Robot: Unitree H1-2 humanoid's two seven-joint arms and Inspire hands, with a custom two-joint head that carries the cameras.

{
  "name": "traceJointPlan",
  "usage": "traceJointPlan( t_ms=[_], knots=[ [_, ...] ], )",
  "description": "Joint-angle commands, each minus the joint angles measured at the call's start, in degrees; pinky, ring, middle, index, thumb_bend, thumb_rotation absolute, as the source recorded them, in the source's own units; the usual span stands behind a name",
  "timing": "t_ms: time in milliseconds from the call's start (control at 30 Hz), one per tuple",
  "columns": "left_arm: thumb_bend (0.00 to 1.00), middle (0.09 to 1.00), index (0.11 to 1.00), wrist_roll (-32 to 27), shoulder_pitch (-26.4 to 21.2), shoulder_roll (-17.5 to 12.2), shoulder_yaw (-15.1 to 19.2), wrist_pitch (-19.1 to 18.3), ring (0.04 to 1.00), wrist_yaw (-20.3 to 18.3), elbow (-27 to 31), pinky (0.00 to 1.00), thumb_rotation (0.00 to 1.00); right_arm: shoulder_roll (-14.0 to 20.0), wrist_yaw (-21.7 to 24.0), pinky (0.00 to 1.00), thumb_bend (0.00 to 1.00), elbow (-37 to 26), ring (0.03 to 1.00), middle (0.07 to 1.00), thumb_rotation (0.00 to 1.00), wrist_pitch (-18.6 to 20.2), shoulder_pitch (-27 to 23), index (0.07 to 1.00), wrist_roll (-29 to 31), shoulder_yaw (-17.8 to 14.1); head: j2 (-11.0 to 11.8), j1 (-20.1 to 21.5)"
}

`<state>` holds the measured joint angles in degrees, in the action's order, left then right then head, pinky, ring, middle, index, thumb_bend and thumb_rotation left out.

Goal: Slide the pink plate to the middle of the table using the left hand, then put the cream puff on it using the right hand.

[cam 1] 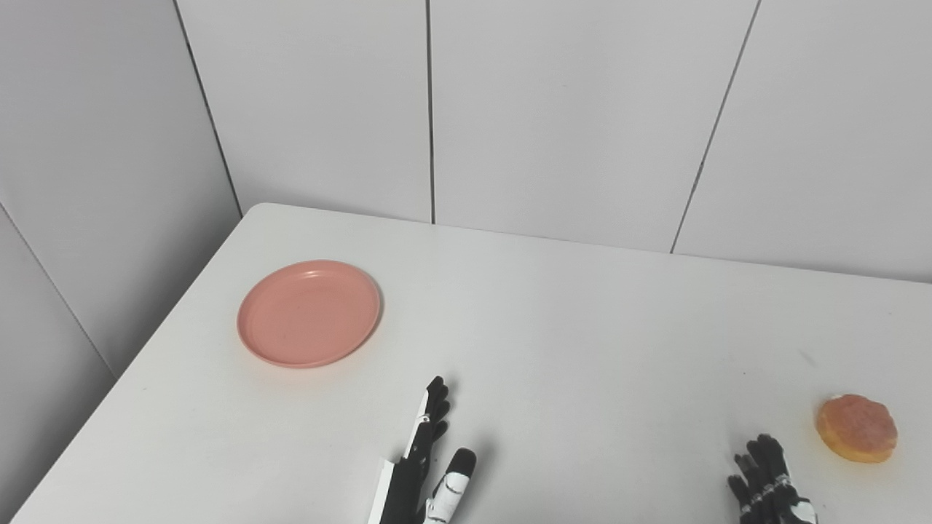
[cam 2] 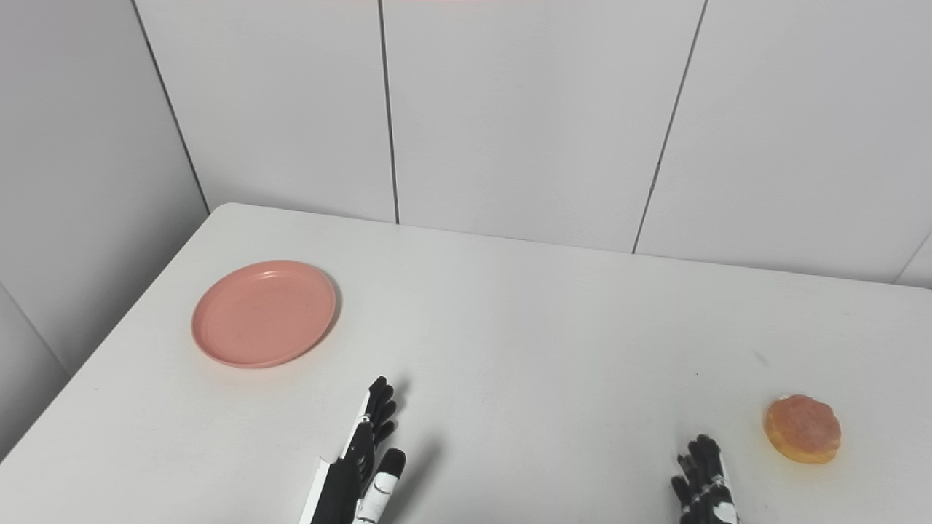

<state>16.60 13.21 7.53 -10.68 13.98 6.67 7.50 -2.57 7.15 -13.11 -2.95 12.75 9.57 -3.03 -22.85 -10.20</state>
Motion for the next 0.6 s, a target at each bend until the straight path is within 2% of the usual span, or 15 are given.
traceJointPlan(
  t_ms=[0, 167, 300, 333, 433, 567],
  knots=[
    [0.66, 0.974, 0.954, -0.1, 2.1, -0.3, -0.6, -1.0, 0.957, -0.4, -2.8, 0.93, 0.9, 1.5, -0.3, 1.0, 0.63, 2.6, 0.992, 0.973, 1.0, 0.9, 2.4, 0.956, -0.1, -0.2, 0.3, 0.0],
    [0.68, 0.969, 0.944, 0.0, 1.7, -0.7, -0.1, -1.2, 0.949, -0.7, -2.6, 0.92, 0.91, 0.9, -0.7, 1.0, 0.63, 3.1, 0.989, 0.969, 1.0, 0.9, 2.0, 0.95, -0.3, 0.0, 0.3, 0.3],
    [0.67, 0.938, 0.883, 0.6, 1.3, -1.4, 0.1, 1.7, 0.918, -0.2, -2.2, 0.88, 0.92, 0.8, -0.7, 1.0, 0.62, 3.4, 0.987, 0.97, 1.0, 0.6, 1.7, 0.951, -0.8, 0.4, 0.2, 0.5],
    [0.68, 0.934, 0.877, 0.0, 1.4, -1.4, 0.0, 1.7, 0.914, -0.6, -0.9, 0.87, 0.92, 0.8, -0.7, 1.0, 0.62, 3.4, 0.988, 0.97, 1.0, 0.5, 1.7, 0.951, -1.1, 0.6, 0.0, 0.7],
    [0.77, 0.937, 0.871, -0.6, 1.2, -1.4, 0.0, 1.2, 0.918, -1.4, 2.2, 0.87, 0.92, 0.8, -0.8, 1.0, 0.64, 3.4, 0.986, 0.968, 1.0, 0.5, 1.6, 0.945, -1.8, 0.7, -0.1, 0.8],
    [0.8, 0.922, 0.869, -0.8, -1.7, -2.0, 1.3, -1.1, 0.918, -2.4, 8.1, 0.89, 0.92, 0.9, -0.7, 1.0, 0.63, 3.5, 0.99, 0.972, 1.0, 0.5, 1.6, 0.948, -2.3, 1.1, -0.1, 0.9]
  ],
)
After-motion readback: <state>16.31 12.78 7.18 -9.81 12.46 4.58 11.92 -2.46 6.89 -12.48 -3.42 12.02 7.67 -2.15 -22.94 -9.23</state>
